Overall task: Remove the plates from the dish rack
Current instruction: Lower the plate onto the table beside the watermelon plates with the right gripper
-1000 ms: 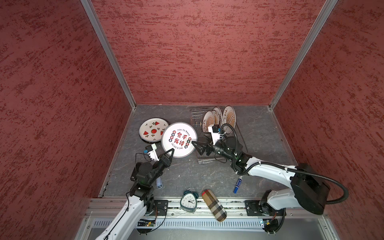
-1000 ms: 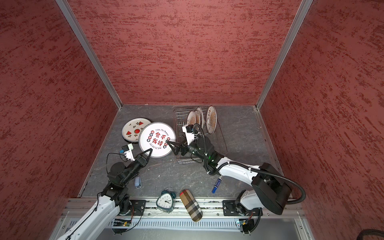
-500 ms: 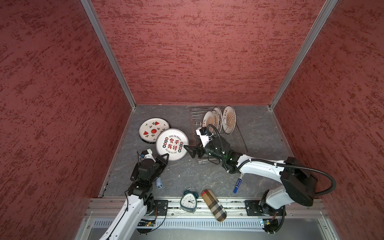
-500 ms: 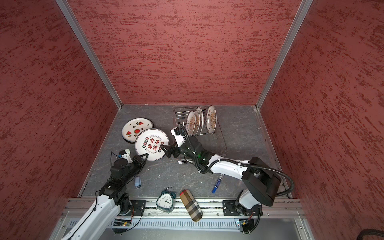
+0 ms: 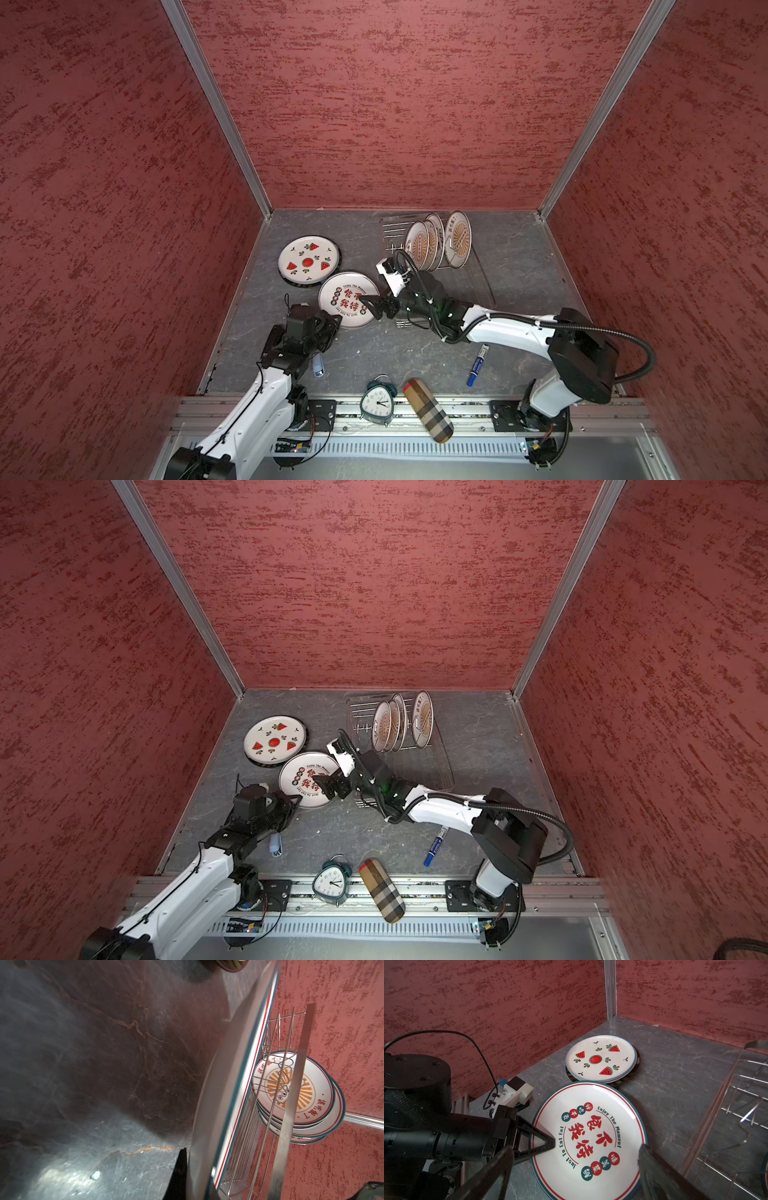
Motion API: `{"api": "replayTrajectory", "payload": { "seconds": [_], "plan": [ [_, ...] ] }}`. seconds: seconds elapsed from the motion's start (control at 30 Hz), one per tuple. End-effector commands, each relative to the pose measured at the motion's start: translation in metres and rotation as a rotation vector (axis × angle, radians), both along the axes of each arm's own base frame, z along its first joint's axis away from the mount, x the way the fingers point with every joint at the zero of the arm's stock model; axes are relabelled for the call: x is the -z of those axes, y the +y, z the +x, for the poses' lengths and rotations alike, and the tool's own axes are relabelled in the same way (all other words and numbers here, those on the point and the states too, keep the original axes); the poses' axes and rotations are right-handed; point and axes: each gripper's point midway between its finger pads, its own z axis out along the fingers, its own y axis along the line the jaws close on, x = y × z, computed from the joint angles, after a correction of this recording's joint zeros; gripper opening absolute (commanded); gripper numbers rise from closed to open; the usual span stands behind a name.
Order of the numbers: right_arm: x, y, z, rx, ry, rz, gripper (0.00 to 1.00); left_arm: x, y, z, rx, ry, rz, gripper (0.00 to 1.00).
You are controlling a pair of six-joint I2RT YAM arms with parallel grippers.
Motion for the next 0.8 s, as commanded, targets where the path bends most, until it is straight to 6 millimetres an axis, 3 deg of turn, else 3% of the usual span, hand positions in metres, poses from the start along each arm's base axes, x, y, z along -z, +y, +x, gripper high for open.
{"api": "replayTrajectory", "payload": {
  "seconds": [0.0, 0.13, 0.3, 0.67, 0.77],
  "plan": [
    [0.011, 0.015, -0.008, -0.065, 0.013, -0.077, 0.99, -0.016, 0.003, 0.013, -0.048, -0.027, -0.021, 0.0],
    [0.022, 0.021, -0.001, -0.039, 0.027, -0.124, 0.99, -0.012, -0.001, 0.014, -0.032, -0.009, -0.04, 0.0],
    [0.025, 0.023, 0.002, -0.036, 0.033, -0.143, 0.99, -0.005, 0.013, 0.016, -0.11, 0.012, 0.001, 0.0],
    [0.028, 0.022, 0.006, -0.019, 0.028, -0.164, 0.99, 0.007, 0.002, 0.012, -0.082, 0.092, -0.051, 0.0],
    [0.029, 0.021, 0.007, -0.011, 0.027, -0.171, 0.99, 0.01, 0.001, 0.011, -0.087, 0.111, -0.064, 0.08]
  ]
}}
